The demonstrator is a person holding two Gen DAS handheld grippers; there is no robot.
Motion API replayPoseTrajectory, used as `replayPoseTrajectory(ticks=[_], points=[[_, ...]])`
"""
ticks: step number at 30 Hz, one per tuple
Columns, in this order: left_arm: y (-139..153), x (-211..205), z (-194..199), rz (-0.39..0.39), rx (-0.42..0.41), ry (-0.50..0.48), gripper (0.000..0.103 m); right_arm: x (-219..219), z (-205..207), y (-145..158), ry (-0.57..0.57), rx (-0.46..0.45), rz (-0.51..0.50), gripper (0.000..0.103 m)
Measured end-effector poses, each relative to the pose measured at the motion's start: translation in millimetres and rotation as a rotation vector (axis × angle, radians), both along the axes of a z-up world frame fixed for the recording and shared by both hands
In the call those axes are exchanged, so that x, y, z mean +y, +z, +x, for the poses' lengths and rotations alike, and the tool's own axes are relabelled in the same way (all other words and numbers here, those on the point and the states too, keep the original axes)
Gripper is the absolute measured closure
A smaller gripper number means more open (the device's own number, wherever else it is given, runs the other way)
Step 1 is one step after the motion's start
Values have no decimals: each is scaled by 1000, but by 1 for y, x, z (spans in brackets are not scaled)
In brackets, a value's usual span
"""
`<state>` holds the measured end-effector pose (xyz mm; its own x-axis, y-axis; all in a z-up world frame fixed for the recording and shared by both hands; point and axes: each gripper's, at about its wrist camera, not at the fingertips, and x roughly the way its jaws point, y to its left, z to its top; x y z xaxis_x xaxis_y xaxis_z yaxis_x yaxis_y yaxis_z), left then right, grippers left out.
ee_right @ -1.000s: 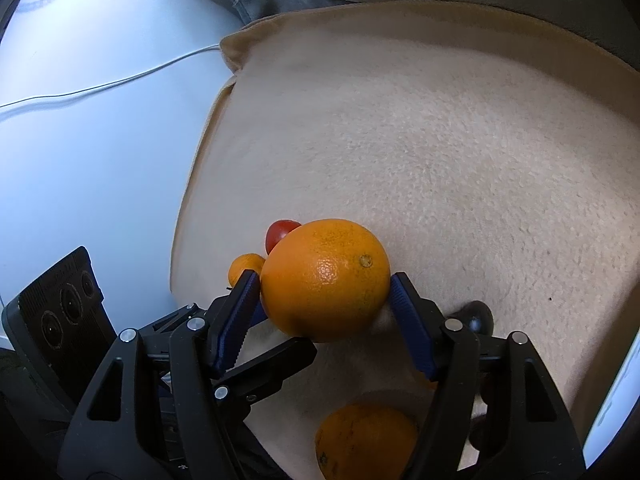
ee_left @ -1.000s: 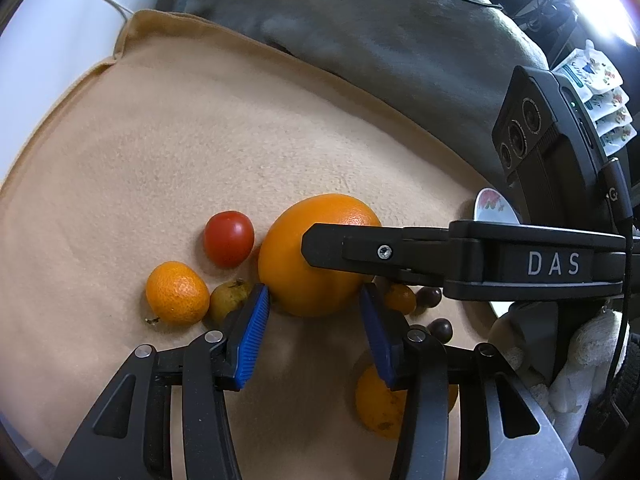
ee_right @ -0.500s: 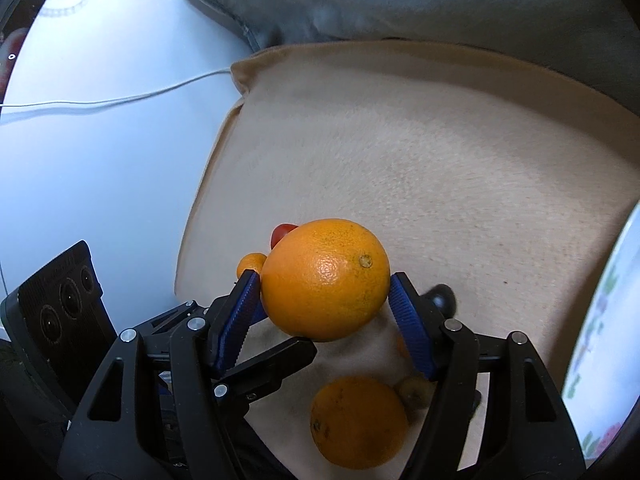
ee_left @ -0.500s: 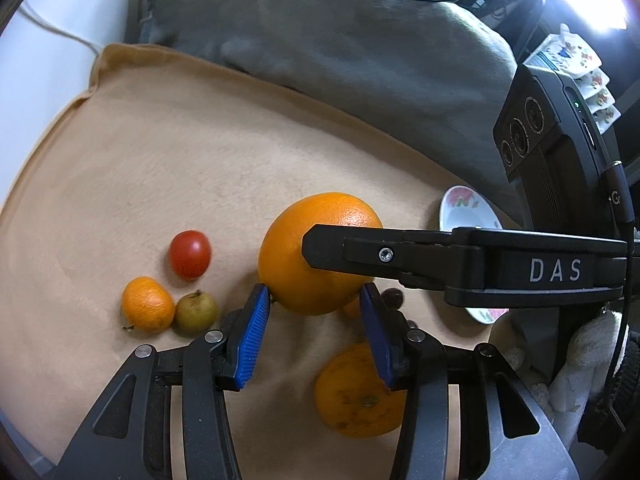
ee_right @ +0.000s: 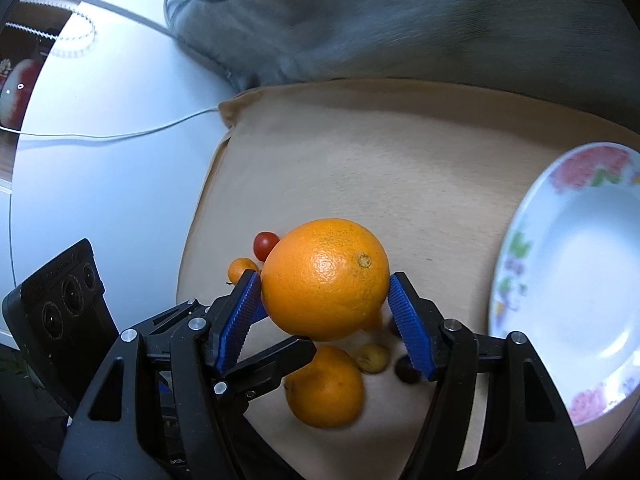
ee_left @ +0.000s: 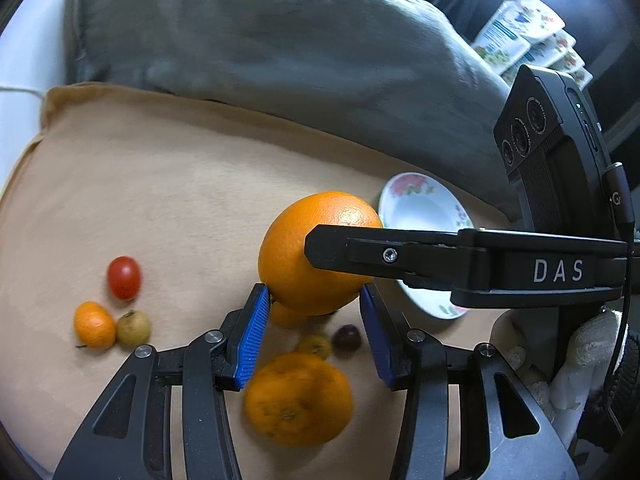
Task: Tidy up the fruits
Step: 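Carry the large orange with the left tool and release it onto the white plate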
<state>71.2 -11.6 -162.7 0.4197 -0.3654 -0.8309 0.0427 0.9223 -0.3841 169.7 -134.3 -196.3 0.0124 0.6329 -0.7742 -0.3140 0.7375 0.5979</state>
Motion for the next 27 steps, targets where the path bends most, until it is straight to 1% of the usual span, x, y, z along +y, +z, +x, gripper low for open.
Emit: replayPoseTrajectory(ticks=[11,17,22,27], points=[[4,-50,13,-9,0,-125,57,-60,-6,5,-129,0,-7,34],[0,-76,18,-15,8,-182,57,-93,-14,5,-196,9,-11,34],[-2,-97,29,-17,20,-218,57,-111,-16,3,-235,16,-16,34],[-6,-109,27,-17,30,-247,57,-125,-20,-1,-259,31,-18,34]])
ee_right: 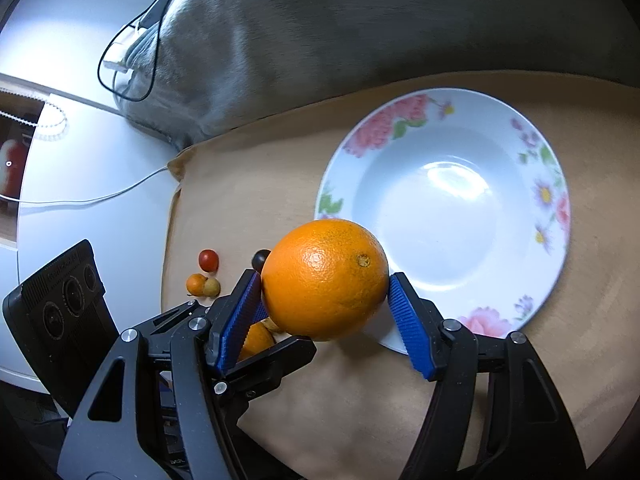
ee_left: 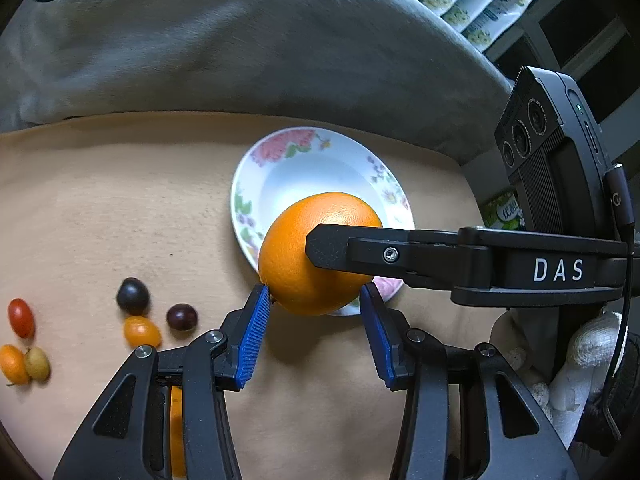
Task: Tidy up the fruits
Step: 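Carry the large orange with the left tool and release it onto the white plate, then move the left tool back over the mandarin beside the small fruits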
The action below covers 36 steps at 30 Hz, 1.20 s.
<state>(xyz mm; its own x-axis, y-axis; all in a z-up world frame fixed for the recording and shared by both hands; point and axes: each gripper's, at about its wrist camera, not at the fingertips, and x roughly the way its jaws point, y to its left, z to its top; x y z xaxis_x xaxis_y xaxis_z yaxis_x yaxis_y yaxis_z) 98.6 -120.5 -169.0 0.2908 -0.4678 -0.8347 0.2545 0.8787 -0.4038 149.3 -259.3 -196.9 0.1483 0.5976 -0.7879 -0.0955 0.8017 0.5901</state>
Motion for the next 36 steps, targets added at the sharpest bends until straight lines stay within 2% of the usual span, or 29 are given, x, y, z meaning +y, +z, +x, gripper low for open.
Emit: replayPoseTrajectory(ticks=[15,17,21,29,31,32,33,36], points=[[-11,-25,9,-2,42,-41,57,-25,-5,-12,-62,57,6,34],[-12,-27,9,6,40,-41,60,-30,-6,-13,-71,57,14,34],[-11,-27,9,9,30,-43,60,-37,-2,-3,-85,27,25,34],[-9,-21,8,22,20,-37,58,-53,3,8,-119,-23,-41,34],[-8,-19,7,25,17,-39,56,-56,1,10,-124,-39,-73,23],[-7,-18,7,34,12,-33,49,-57,0,11,-130,-46,-85,13],[-7,-17,7,37,10,-29,40,-58,-1,12,-138,-56,-94,11],[-5,-15,8,42,4,-22,37,-60,-4,13,-142,-59,-121,10]])
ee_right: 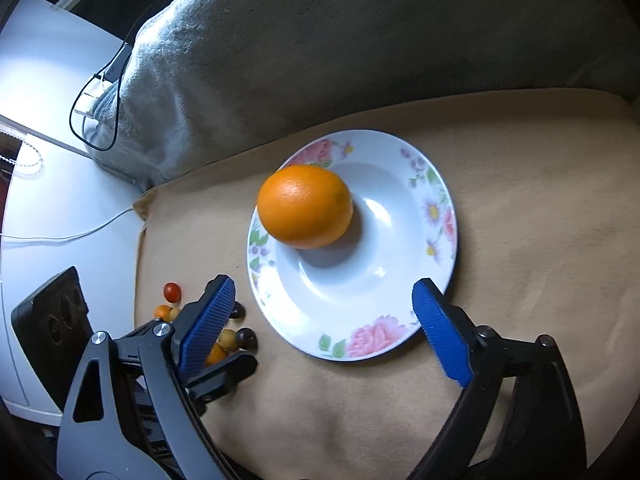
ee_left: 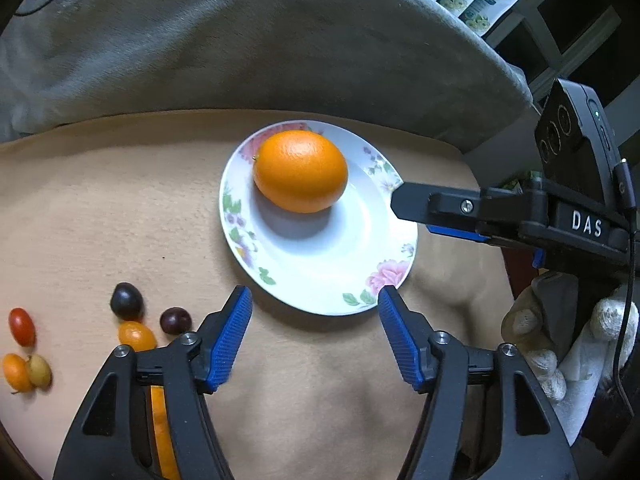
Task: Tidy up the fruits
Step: 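Move the left tool back over the mandarin beside the small fruits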
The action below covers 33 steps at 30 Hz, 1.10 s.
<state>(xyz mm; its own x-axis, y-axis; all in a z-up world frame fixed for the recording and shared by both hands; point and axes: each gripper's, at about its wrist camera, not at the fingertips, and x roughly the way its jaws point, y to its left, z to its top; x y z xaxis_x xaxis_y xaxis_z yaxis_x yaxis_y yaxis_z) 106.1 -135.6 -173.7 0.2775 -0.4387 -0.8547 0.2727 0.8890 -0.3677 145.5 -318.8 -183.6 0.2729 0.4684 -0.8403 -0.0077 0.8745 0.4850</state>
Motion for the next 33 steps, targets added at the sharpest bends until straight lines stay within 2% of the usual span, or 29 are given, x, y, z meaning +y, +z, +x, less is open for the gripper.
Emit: replayPoseTrajectory(ticks=[9,23,33], points=[[9,14,-8,28,-1,10,34,-4,-6,5,-24,-5,-25,10],[40,46,-28,94,-106,76,34,10,-23,28,-15,-98,-52,10],[39,81,-47,107,-109,153,34,34,-33,29,27,-122,-45,10]])
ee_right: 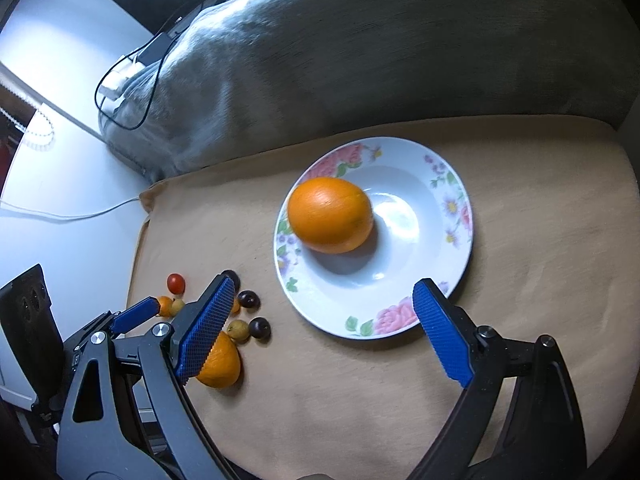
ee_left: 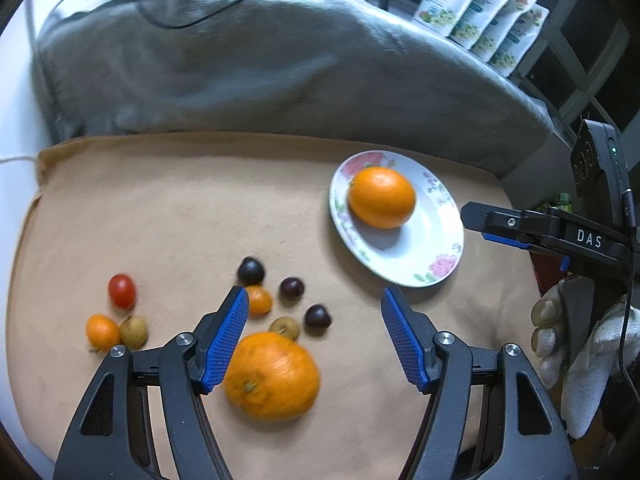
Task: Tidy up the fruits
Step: 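Move the left tool back over the mandarin beside the small fruits, then close the left tool on the mandarin and lift it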
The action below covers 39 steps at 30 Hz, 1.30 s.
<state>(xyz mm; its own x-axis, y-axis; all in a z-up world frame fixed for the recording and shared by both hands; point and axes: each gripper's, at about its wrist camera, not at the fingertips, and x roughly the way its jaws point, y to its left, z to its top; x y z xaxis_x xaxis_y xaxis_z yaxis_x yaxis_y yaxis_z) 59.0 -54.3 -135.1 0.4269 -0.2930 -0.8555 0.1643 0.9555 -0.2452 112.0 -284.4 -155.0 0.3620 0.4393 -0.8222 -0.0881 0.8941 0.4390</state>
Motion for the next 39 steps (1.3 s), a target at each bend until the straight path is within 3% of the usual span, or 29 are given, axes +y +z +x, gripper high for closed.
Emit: replayPoseTrajectory(ticks=[14,25,34,39], points=[[-30,65,-45,-73,110,117,34,52,-19,-8,96,-13,12,10],[-56,66,-62,-153,178,99,34,100,-36,-39,194,101,-17,10],[-70,61,-53,-269,209,89,34,131,-41,-55,271,175,86,10],[-73,56,-50,-266,202,66,35,140,-38,-63,294,209,120,12]])
